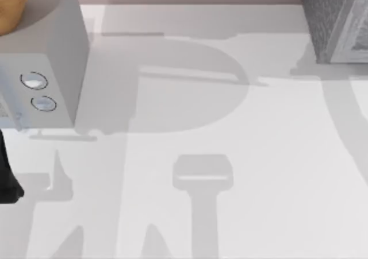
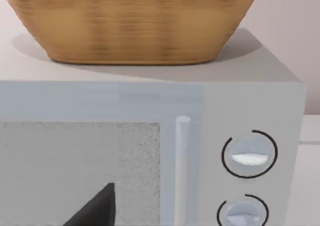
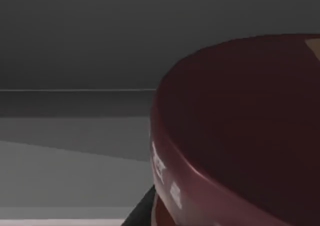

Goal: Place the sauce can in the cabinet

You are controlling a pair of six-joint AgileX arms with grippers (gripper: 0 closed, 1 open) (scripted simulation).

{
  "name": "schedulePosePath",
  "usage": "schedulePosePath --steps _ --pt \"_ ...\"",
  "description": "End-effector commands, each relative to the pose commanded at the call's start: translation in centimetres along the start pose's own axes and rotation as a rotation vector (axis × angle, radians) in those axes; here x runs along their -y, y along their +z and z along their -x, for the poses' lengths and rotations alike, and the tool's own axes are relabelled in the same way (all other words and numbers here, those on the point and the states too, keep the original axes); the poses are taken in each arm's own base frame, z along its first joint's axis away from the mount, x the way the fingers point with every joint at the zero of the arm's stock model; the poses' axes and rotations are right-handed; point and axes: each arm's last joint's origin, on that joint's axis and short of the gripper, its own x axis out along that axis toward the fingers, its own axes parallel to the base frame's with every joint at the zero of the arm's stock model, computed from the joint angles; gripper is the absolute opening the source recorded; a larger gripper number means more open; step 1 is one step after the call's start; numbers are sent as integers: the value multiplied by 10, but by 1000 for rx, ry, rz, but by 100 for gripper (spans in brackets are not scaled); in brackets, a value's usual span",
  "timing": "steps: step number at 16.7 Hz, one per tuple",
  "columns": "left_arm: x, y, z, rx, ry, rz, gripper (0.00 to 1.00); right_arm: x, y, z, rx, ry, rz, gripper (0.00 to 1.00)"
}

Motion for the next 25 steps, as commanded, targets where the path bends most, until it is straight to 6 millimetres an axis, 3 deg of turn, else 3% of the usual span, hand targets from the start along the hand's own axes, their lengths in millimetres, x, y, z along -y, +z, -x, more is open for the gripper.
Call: schedulePosePath --steps 5,12,14,17,21,25 --pt "0 0 0 0 0 0 100 -12 29 -29 8 8 5 0" --pt "0 0 0 0 0 0 100 -13 31 -32 7 6 4 0" --pt "0 0 0 0 0 0 100 -12 32 -42 7 5 4 0" --pt "0 0 0 0 0 0 100 -13 37 -78 27 3 2 0" --pt "0 0 0 0 0 0 100 -18 18 -152 -13 7 6 0" --pt "0 0 0 0 0 0 100 -12 12 -181 8 6 3 0"
